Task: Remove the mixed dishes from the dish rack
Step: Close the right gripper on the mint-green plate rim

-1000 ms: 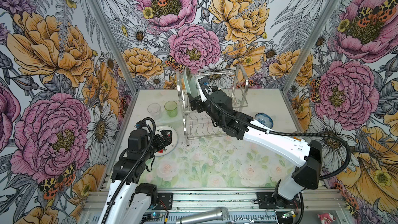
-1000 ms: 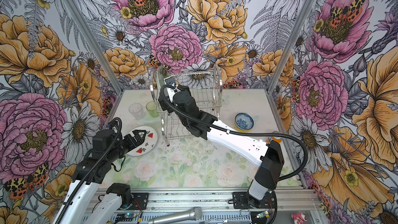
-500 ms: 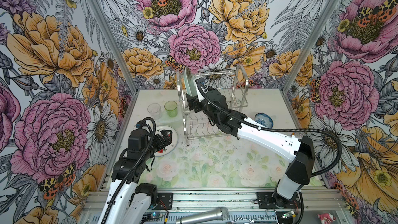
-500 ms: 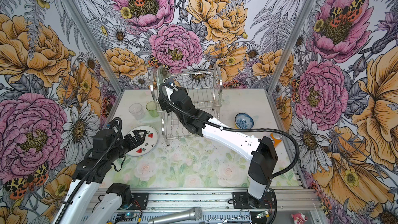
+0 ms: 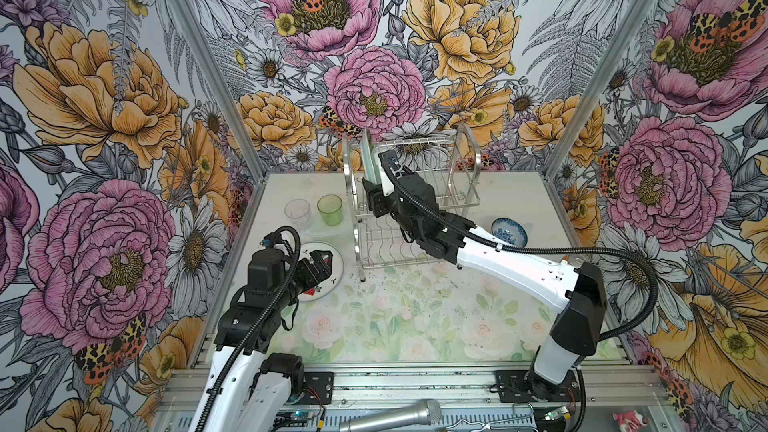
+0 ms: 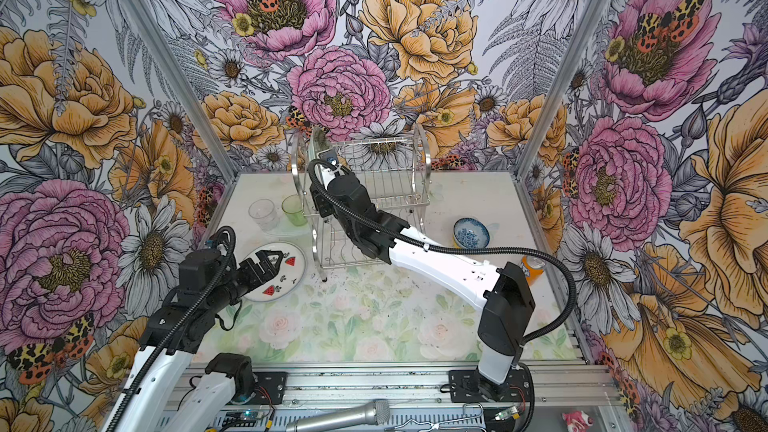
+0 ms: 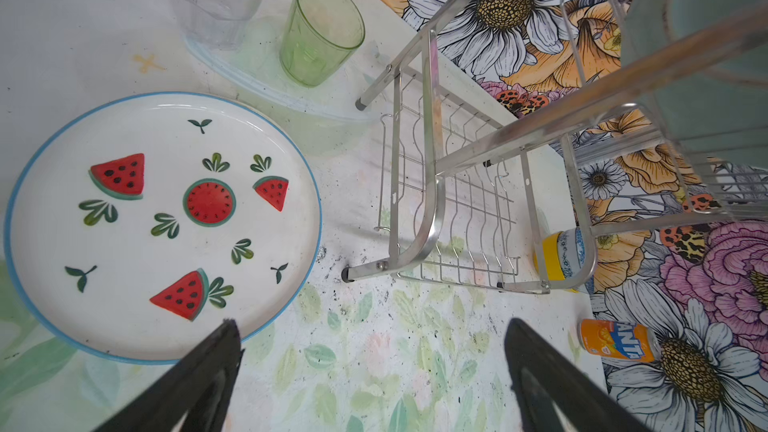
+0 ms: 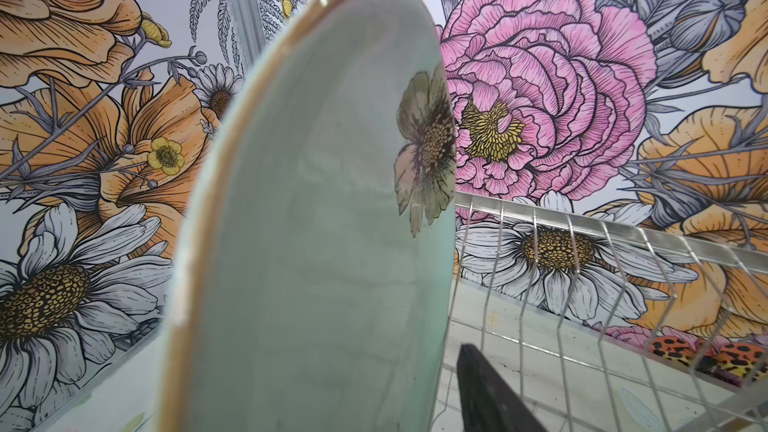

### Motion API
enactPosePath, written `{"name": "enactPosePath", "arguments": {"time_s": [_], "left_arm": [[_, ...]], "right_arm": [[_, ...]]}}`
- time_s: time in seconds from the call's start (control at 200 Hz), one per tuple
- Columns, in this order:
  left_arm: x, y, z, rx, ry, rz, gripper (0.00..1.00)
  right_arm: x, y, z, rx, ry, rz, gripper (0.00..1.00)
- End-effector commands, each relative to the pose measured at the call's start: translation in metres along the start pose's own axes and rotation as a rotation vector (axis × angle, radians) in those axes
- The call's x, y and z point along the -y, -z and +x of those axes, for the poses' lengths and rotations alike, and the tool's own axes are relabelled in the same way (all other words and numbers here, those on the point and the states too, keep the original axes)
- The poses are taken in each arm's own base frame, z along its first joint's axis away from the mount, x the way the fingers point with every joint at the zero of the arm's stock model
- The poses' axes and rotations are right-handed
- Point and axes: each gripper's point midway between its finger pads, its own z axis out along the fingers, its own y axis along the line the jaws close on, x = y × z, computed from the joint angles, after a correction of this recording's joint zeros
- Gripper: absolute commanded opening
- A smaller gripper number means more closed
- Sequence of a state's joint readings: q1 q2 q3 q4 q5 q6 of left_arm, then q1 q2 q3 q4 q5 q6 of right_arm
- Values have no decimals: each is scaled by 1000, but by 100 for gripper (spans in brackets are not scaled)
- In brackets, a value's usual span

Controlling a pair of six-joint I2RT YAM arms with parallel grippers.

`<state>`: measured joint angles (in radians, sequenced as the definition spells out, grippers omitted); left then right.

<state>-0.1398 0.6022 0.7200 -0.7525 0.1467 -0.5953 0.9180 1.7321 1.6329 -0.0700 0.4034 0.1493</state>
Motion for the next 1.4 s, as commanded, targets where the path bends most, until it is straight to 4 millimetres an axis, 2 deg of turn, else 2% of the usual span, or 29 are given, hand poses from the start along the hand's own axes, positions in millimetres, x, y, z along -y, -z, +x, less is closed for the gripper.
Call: {"name": "enactPosePath", "arguments": {"time_s": [0.0, 0.245, 0.345, 0.57, 0.716, 0.886, 0.956, 1.076, 1.226, 1.391], "left_arm": [[7, 5, -6, 13, 5, 26, 99], [7, 5, -5, 9, 13, 29, 99], [7, 5, -5, 8, 21, 30, 99], [6, 5, -6, 12, 21, 25, 99], [4, 3, -3, 6, 25, 20, 99], [6, 6, -3, 9, 33, 34, 99], [6, 7, -4, 18, 31, 35, 99], [4, 8, -6, 32, 34, 28, 99], [3, 6, -7, 27, 33, 19, 99], [3, 4, -6, 13, 32, 17, 99]], "right_arm": [[11, -1, -15, 35, -27, 27, 63], [11, 1, -18, 42, -32, 23, 54], [10, 3, -20, 47, -34, 19, 45], [10, 7, -25, 65, -6, 24, 38], [9, 9, -27, 71, 10, 27, 27], [11, 14, -28, 84, 50, 54, 25], [13, 15, -28, 88, 56, 64, 20], [13, 17, -32, 103, 64, 62, 11], [14, 18, -40, 132, 62, 68, 8], [16, 18, -49, 164, 61, 81, 0]]}}
